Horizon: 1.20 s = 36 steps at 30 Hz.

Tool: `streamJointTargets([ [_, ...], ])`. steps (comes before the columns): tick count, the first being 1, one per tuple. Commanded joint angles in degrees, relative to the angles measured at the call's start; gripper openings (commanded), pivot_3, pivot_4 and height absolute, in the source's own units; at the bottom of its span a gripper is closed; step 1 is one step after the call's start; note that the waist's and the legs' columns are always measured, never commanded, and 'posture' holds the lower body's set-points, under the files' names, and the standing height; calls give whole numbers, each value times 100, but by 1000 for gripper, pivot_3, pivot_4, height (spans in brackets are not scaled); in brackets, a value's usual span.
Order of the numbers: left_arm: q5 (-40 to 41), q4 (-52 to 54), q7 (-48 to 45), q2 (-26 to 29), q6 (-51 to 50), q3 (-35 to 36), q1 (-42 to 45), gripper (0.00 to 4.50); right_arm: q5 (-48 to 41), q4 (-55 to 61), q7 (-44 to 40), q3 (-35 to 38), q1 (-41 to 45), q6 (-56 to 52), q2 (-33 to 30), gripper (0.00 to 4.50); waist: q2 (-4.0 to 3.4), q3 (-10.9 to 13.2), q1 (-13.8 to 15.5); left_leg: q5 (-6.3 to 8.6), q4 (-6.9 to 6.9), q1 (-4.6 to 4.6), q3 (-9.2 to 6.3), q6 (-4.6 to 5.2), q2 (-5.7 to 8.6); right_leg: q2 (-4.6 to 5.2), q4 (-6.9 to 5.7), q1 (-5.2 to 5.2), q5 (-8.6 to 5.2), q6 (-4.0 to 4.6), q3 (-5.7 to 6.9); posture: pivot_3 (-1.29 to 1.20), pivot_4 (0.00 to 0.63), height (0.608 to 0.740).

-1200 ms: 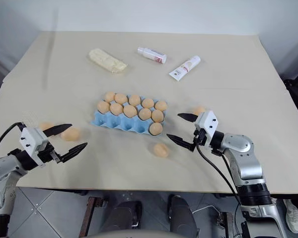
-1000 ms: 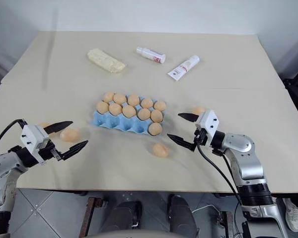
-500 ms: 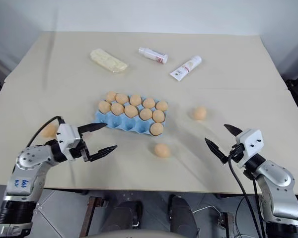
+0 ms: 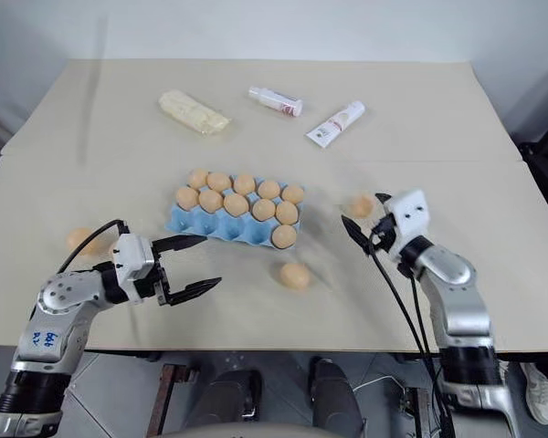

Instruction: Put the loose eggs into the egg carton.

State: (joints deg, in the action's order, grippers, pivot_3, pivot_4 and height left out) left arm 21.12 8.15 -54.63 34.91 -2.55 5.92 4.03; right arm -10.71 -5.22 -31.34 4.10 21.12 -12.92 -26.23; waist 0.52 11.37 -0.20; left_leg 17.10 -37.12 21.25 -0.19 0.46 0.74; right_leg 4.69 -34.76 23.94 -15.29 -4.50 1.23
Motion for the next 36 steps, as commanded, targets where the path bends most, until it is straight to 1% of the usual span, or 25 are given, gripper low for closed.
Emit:
streamJointTargets([
  [1,88,416,158,50,-12,215,-200,4486,329,-709,295,-63,341,145,41,4500,0,0,6,1,5,0,3,0,0,0,0,3,0,0,-3,0,150,740],
  [2,85,465,199,39,-26,231,-246,4486,347,-895,352,-49,437,180,87,4500,0,0,9,2,6,1,3,-2,-1,-1,-1,5,-1,2,-1,0,150,740],
  [5,97,606,291,25,-64,277,-387,4500,394,-1351,409,-53,661,386,176,3871,0,0,-2,4,5,4,8,-4,-3,-6,-2,9,-2,2,-3,0,150,740],
  [10,120,688,471,-31,-101,371,-495,4500,223,-1291,170,-65,712,747,292,2198,0,0,-6,6,-1,-1,20,0,-3,-6,-12,8,0,-1,-15,0,150,740],
  [11,127,691,504,-41,-105,388,-504,4500,173,-1247,106,-59,704,782,311,2043,0,0,-6,6,-2,-1,19,0,-4,-8,-13,8,1,-1,-15,0,150,740],
  [14,170,650,578,-40,-120,508,-554,4500,-118,-678,-331,-165,640,630,362,1993,0,0,-10,5,-3,-2,21,-1,-7,-12,-18,9,0,-1,-15,0,150,740],
  [17,238,564,604,-2,-141,699,-693,4500,-517,131,-828,-444,727,28,420,1993,0,0,-55,6,0,0,28,-2,-12,-15,-21,19,0,-1,-22,0,150,740],
  [19,249,470,594,28,-129,827,-802,4500,-726,561,-970,-635,876,-422,509,1993,0,0,-103,7,3,2,34,-3,-15,-17,-27,29,0,0,-28,0,150,740],
  [22,206,351,582,58,-70,983,-967,4500,-794,978,-1066,-1023,1062,-900,667,1993,0,0,-135,7,0,7,38,-3,-17,-17,-38,41,-1,1,-32,0,150,740],
  [26,225,369,640,35,-96,1078,-1048,4500,-586,1071,-1129,-1477,1142,-990,775,1993,6,-3,-126,7,1,8,39,-4,-17,-15,-41,46,-3,5,-35,0,150,740],
  [29,236,447,677,-8,-114,1086,-1146,4500,-133,831,-1189,-1926,1274,-597,831,1993,6,-3,-136,8,1,13,44,-5,-17,-12,-37,51,-3,5,-39,0,150,740],
  [33,268,526,687,-23,-123,1118,-1283,4500,44,660,-1205,-2232,1356,-534,1069,1993,7,-4,-137,10,6,16,44,-8,-17,-13,-35,58,-4,7,-40,0,150,740],
  [36,302,536,673,6,-137,1162,-1336,4500,22,605,-1259,-2243,1368,-533,1214,2973,7,-4,-140,11,8,17,45,-10,-19,-14,-35,61,-4,8,-38,0,150,740],
])
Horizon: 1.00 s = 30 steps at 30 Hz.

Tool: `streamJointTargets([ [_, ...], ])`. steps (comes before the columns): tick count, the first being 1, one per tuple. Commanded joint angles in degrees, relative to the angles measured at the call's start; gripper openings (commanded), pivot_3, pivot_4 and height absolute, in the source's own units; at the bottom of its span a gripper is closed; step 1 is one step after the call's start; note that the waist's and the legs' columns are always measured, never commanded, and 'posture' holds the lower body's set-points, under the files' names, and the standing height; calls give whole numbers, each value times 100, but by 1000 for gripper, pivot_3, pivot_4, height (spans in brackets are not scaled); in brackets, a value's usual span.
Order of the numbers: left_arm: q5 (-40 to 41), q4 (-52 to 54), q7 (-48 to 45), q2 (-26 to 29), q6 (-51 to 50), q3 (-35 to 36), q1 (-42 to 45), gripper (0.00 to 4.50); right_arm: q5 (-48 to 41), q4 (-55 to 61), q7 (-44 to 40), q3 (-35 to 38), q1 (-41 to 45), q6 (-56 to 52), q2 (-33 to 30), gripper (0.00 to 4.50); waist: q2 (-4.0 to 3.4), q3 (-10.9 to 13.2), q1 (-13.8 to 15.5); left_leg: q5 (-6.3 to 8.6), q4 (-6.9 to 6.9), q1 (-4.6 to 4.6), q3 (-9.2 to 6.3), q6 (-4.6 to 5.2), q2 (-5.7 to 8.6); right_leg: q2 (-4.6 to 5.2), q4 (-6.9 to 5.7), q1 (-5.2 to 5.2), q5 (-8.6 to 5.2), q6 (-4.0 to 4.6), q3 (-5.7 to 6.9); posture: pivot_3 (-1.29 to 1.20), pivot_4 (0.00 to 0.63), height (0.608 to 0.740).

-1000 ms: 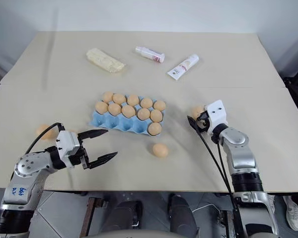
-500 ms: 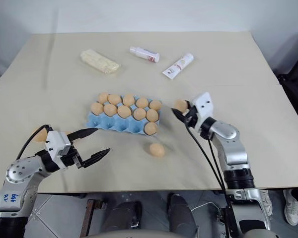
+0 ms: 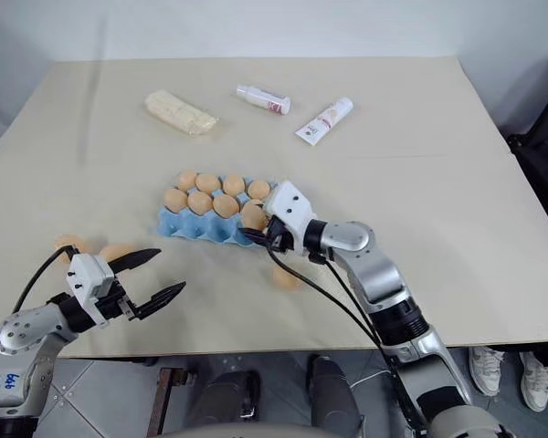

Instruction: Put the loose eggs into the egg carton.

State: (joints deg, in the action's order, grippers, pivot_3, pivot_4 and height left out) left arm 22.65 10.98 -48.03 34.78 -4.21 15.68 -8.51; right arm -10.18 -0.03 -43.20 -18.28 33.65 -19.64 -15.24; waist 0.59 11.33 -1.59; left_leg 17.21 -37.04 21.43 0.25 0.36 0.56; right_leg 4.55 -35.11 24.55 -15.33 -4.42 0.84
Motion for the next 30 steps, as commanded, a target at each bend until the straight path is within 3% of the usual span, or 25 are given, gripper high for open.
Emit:
streamJointTargets([
  [1,157,257,13,30,22,192,-90,4500,-53,98,-120,-2,119,141,140,3360,0,0,-1,0,-1,0,1,0,0,0,0,0,0,0,0,0,150,740],
  [4,184,262,13,50,-6,190,-83,4500,-171,228,-189,127,120,65,168,4347,0,0,-1,1,-2,0,1,0,0,1,0,-1,0,0,-1,0,150,740],
  [5,194,259,12,55,-22,180,-68,4500,-213,288,-196,203,114,44,145,4475,0,0,-1,1,-2,0,0,0,0,0,0,-1,0,0,0,0,150,740],
  [12,255,322,-89,50,-230,-118,294,4500,-760,1108,-616,1289,-695,378,-818,4475,6,-3,128,5,-4,8,-6,3,0,2,14,-5,0,-1,9,0,150,740],
  [17,153,101,-318,102,-174,-357,588,4500,-1036,1398,-715,2392,-2041,566,-1606,4475,8,-5,158,19,-1,11,1,6,-2,-2,30,-6,0,-1,8,0,150,740],
  [21,53,-296,-506,62,-96,-623,1014,4500,-1262,1061,-1098,3459,-3239,1397,-1937,4475,8,-5,156,19,-6,5,15,7,-5,-10,25,-9,1,-3,1,0,150,740],
  [25,38,-540,-692,43,-72,-833,1373,4500,-1267,888,-1295,3688,-3842,1726,-2084,4475,9,-4,125,18,-12,-22,36,8,-10,-20,8,-25,2,-5,-14,0,150,740],
  [30,79,-640,-964,17,-103,-1084,1611,4500,-1382,754,-1452,3566,-3958,1827,-2027,4475,9,-4,125,9,-29,-32,48,5,-16,-30,-15,-26,10,-3,-30,0,150,740],
])
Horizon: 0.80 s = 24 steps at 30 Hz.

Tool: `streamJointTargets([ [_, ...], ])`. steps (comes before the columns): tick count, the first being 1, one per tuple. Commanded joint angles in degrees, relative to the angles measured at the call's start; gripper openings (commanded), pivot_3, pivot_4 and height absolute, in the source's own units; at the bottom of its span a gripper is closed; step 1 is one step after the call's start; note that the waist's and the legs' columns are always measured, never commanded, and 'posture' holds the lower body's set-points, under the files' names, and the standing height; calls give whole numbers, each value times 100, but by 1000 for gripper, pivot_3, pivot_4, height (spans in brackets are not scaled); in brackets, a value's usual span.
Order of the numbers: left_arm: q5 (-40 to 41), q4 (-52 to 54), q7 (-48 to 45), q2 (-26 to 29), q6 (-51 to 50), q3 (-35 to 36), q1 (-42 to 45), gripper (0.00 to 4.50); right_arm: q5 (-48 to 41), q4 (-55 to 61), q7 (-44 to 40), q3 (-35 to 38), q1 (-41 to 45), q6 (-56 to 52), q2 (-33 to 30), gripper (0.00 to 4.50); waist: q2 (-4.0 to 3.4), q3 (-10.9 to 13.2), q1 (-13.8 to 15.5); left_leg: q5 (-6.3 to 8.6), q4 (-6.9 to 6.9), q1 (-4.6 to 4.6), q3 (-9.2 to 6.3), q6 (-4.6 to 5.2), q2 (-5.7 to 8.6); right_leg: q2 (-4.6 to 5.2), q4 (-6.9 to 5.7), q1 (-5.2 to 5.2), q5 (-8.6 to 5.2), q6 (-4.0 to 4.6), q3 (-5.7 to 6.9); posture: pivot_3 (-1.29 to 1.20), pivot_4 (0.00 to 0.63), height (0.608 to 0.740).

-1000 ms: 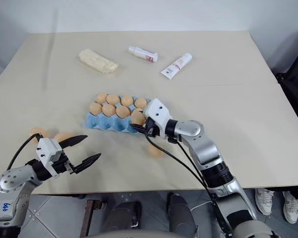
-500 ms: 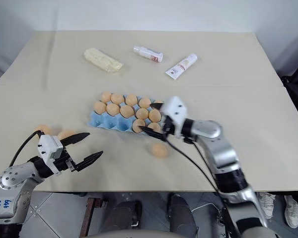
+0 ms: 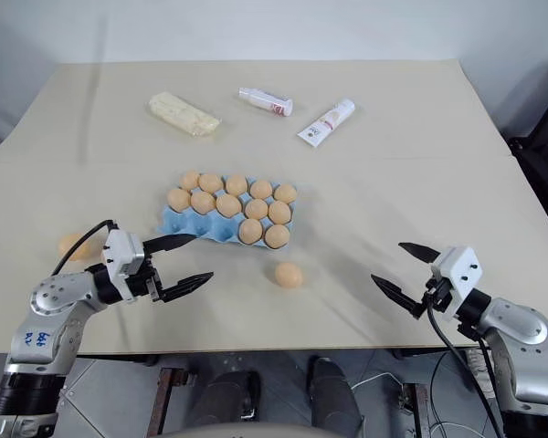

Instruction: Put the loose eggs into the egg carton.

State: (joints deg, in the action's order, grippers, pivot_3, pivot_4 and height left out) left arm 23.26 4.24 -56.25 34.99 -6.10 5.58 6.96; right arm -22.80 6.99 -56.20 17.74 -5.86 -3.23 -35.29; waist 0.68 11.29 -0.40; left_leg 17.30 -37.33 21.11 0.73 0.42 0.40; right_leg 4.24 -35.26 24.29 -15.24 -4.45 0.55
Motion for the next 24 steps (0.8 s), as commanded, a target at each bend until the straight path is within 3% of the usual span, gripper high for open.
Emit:
streamJointTargets([
  [1,15,33,-156,-15,95,-96,88,4500,-104,39,-207,-89,-6,225,-37,4475,1,0,14,0,-3,0,0,0,0,0,-4,1,0,0,-1,0,150,740],
  [5,4,30,-105,-11,139,-30,107,4500,-154,452,-256,-657,187,-221,-29,4475,1,0,23,-1,-8,2,-3,0,-1,1,-8,2,0,0,0,0,150,740],
  [10,39,144,28,153,166,344,-276,4500,-81,1054,-158,-1841,1053,-1300,20,4475,1,0,-37,-2,-8,4,-1,-3,-3,3,-16,13,-1,3,-7,0,150,740],
  [17,115,554,275,211,110,774,-900,4500,677,598,465,-3039,2083,-1794,650,4475,5,-2,28,1,4,18,-18,-13,-5,11,-2,24,-7,13,8,0,150,740],
  [22,153,860,447,221,34,1010,-1232,4500,976,-14,715,-3275,2473,-1672,1042,4475,9,-4,30,2,10,20,-18,-11,-4,16,9,23,-6,13,11,0,150,740],
  [24,173,957,493,237,5,1111,-1338,4500,940,-19,666,-3258,2494,-1600,1110,4084,9,-4,24,2,16,20,-18,-11,-4,16,13,23,-6,13,12,0,150,740],
])
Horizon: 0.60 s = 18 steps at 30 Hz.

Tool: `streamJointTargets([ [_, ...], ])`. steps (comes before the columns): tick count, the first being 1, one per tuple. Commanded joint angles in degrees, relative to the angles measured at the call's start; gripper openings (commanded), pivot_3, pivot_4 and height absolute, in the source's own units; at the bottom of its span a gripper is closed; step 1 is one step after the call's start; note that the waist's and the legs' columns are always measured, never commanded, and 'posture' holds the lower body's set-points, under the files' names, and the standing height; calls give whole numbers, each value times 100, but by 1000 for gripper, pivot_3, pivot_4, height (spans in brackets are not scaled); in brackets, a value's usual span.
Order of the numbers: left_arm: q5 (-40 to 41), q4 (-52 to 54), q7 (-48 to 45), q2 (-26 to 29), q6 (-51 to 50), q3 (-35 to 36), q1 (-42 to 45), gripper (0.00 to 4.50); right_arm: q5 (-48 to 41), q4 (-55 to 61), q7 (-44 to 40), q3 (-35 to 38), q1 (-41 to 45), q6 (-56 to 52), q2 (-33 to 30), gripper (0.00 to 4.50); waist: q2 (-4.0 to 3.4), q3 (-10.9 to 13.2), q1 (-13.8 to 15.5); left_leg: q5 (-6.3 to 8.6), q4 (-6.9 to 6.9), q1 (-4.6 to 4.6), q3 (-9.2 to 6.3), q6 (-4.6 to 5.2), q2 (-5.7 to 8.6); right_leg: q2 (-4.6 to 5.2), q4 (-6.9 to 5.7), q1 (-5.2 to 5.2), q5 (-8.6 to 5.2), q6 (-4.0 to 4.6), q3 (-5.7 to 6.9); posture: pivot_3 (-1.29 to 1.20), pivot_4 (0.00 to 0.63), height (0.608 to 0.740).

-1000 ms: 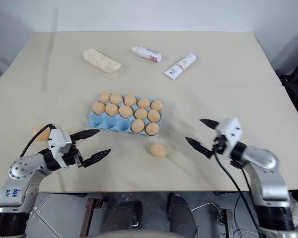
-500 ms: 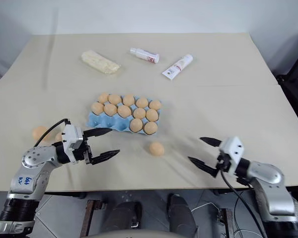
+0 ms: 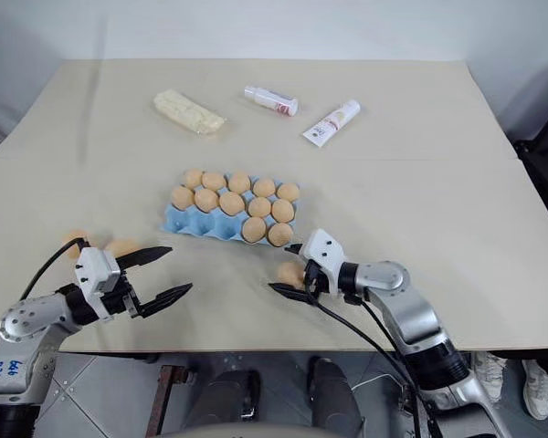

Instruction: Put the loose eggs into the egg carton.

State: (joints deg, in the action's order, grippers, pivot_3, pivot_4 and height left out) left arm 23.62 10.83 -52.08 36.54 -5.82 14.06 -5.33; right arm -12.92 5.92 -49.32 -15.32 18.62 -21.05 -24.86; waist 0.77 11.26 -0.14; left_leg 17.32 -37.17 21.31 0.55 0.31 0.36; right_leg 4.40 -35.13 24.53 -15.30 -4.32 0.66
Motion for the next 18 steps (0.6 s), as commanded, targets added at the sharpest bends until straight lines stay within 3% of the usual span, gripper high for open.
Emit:
streamJointTargets([
  [1,145,345,96,90,-42,303,-151,4500,-75,109,-61,59,46,171,73,3863,0,0,-7,0,2,1,0,0,0,-1,1,1,0,0,0,0,150,740],
  [7,188,504,219,68,-117,473,-380,4500,-454,469,-521,236,-43,184,-100,1915,0,0,-9,2,3,0,1,2,0,-1,6,-1,0,0,2,0,150,740],
  [13,289,536,489,-4,-222,730,-468,4500,-1379,1134,-553,430,504,-818,47,1915,1,0,-32,2,1,-2,-1,1,-2,-3,0,0,0,0,1,0,150,740],
  [18,299,370,610,-79,-174,989,-625,4500,-832,395,238,24,1780,-935,943,1915,0,0,-138,-1,0,-3,-1,-3,-3,-2,-12,4,0,2,0,0,150,740],
])
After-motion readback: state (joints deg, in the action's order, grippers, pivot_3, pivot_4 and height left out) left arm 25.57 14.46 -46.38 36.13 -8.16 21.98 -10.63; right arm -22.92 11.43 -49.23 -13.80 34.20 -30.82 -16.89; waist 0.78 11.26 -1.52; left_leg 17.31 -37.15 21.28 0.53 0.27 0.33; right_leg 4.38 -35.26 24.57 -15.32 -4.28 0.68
